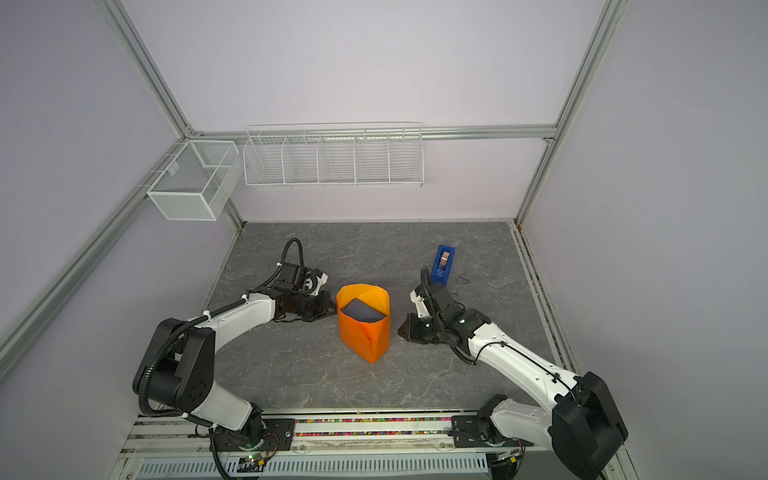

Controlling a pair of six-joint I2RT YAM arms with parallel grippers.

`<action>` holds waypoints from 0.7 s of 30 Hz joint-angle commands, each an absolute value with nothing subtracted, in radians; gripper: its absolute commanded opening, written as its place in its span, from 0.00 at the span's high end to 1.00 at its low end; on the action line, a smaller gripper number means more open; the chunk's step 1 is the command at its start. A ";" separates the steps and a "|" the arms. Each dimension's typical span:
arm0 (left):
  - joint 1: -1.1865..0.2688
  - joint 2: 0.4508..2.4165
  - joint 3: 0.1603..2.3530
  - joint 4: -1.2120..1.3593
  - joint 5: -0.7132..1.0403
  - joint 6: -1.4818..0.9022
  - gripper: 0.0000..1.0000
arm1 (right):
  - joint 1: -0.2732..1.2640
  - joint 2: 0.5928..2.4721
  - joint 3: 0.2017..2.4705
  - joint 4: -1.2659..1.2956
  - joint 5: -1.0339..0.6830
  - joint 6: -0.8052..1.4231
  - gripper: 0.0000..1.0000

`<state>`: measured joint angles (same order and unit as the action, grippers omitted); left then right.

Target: Wrap the gift box in paper

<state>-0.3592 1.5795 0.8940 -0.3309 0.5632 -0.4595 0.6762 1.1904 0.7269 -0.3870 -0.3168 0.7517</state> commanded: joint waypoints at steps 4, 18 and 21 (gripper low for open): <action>-0.357 1.624 0.935 -0.339 0.647 -0.425 0.95 | 0.748 1.299 0.749 -0.163 -0.346 0.859 0.84; -0.364 1.471 0.882 -0.259 0.664 -0.559 0.98 | 0.749 1.401 1.004 -0.219 -0.360 0.802 0.86; -0.363 1.451 0.903 -0.282 0.648 -0.560 0.98 | 0.745 1.415 1.040 -0.257 -0.347 0.783 0.86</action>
<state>-0.3393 1.4822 0.8661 -0.2859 0.6067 -0.5316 0.7353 1.3945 0.9905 -0.3004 -0.3267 0.8143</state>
